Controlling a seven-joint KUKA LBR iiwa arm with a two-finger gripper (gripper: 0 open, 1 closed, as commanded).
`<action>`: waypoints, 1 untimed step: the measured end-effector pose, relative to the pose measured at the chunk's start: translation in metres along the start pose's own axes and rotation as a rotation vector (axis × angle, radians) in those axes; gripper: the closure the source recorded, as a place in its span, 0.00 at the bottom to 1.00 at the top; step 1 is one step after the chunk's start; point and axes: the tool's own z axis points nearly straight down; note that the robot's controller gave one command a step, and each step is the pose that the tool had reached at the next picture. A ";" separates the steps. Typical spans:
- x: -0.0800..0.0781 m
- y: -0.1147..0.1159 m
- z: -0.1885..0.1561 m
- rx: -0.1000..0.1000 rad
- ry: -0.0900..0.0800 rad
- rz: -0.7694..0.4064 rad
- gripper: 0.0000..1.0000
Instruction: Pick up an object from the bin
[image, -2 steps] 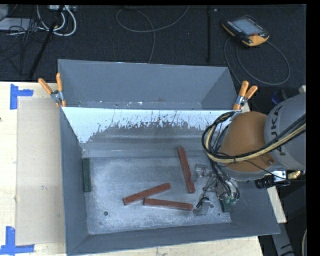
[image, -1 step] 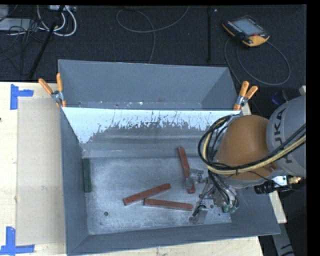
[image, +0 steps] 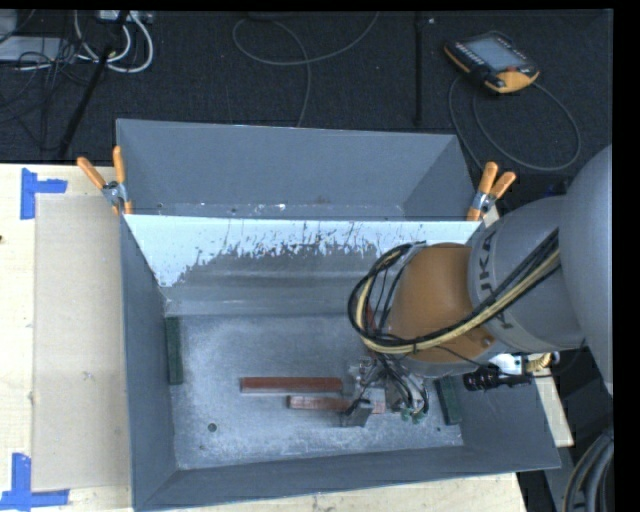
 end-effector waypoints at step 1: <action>0.000 0.000 0.000 0.000 0.000 -0.001 1.00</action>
Offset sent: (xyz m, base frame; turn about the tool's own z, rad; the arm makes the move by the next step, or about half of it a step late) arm -0.0017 0.0041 0.1093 0.0198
